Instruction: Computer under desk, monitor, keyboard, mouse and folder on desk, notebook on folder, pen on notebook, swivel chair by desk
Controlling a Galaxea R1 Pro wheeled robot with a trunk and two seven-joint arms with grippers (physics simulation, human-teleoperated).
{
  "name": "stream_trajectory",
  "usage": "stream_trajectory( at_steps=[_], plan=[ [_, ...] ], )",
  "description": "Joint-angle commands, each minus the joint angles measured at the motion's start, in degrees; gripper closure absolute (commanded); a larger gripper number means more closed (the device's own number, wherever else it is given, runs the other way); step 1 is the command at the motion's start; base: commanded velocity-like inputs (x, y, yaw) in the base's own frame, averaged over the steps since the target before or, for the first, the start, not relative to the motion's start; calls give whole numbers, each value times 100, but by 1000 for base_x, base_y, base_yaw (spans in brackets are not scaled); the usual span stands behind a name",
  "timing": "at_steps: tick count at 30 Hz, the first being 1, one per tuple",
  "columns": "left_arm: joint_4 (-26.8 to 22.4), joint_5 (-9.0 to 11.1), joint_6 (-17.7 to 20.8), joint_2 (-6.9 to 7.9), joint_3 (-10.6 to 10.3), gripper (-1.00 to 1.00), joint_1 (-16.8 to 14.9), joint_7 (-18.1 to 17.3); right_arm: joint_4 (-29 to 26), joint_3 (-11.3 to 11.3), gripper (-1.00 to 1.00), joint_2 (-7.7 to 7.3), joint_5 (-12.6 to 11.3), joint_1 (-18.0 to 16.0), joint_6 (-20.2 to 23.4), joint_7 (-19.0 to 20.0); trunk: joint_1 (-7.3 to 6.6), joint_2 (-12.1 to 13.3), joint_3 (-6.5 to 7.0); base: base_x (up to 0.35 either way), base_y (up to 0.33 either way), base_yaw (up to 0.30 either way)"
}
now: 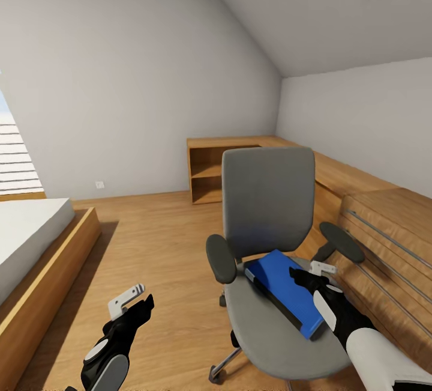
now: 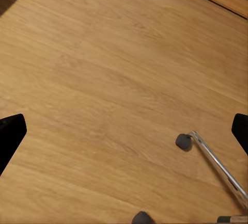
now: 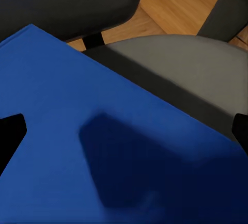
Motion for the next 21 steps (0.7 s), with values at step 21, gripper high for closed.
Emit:
stream_trajectory(
  at_steps=[21],
  plan=[
    [-8,21,20,5,-10,-100,-6,40,-13,8,-100,0,-49,-1,69,-19,175,-324,-150,0,0,0]
  ],
)
